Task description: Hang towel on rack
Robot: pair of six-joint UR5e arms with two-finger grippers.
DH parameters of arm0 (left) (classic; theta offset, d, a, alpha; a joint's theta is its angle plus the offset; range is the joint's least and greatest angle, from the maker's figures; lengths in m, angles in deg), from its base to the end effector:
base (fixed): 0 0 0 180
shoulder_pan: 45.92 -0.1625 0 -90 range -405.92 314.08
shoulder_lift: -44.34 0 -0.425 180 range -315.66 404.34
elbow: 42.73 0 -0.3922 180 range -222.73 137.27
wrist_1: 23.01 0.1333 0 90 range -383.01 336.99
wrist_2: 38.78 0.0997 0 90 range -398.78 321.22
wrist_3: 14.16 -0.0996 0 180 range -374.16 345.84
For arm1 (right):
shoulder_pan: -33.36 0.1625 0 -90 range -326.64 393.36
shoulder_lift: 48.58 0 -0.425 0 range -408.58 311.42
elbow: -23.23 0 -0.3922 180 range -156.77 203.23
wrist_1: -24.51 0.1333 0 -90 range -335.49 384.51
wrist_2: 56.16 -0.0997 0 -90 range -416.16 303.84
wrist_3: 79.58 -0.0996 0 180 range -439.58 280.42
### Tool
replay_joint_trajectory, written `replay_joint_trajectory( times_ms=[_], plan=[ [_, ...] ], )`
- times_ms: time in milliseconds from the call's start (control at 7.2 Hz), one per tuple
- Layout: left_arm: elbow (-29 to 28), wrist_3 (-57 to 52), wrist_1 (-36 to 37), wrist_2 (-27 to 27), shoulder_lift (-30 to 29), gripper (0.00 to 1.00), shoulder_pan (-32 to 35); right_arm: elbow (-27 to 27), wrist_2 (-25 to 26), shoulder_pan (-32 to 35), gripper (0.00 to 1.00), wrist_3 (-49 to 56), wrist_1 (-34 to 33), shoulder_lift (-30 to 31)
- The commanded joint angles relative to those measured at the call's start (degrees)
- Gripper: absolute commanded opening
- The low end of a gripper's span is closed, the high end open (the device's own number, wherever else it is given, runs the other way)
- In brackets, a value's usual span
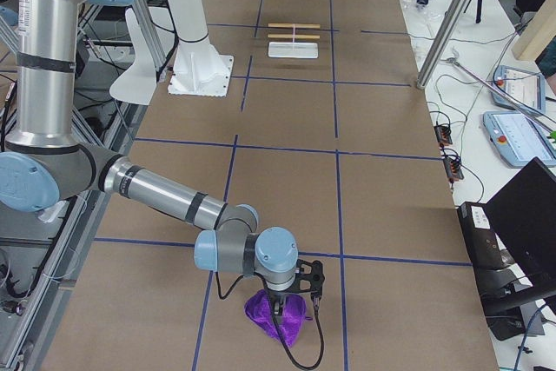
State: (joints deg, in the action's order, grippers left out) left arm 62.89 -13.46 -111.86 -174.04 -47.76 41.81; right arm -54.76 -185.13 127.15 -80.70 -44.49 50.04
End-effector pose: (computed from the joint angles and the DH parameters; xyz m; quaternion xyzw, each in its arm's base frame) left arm -0.0425 -0.5068 0.5066 0.1231 0.3841 0.0680 0.9125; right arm 0.0972 -0.3980 0.7977 0.0108 -0.3334 0.0393 0.9419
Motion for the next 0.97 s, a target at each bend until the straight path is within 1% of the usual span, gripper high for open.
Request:
replay_joint_trajectory(
  times_ms=[0,139,278,417,556,833],
  plan=[
    [0.0,0.0,0.0,0.0,0.1,1.00,0.0,3.9,0.7,0.0,0.92,-1.6,2.3,-0.3],
    [0.0,0.0,0.0,0.0,0.3,1.00,0.0,4.0,0.7,-0.1,0.85,-2.2,2.2,-0.4],
    [0.0,0.0,0.0,0.1,0.3,1.00,0.0,3.7,0.6,-0.1,0.53,-3.9,2.2,-0.4],
    [0.0,0.0,0.0,0.0,0.3,1.00,0.0,3.8,0.5,-0.1,0.03,-4.5,2.3,-0.5],
    [0.0,0.0,0.0,0.0,0.4,1.00,0.0,3.9,0.3,-0.1,0.00,-4.5,2.2,-0.5],
    [0.1,0.0,0.0,0.0,0.3,1.00,-0.2,3.3,-0.5,-0.1,0.00,-4.8,2.2,-0.7]
  ],
)
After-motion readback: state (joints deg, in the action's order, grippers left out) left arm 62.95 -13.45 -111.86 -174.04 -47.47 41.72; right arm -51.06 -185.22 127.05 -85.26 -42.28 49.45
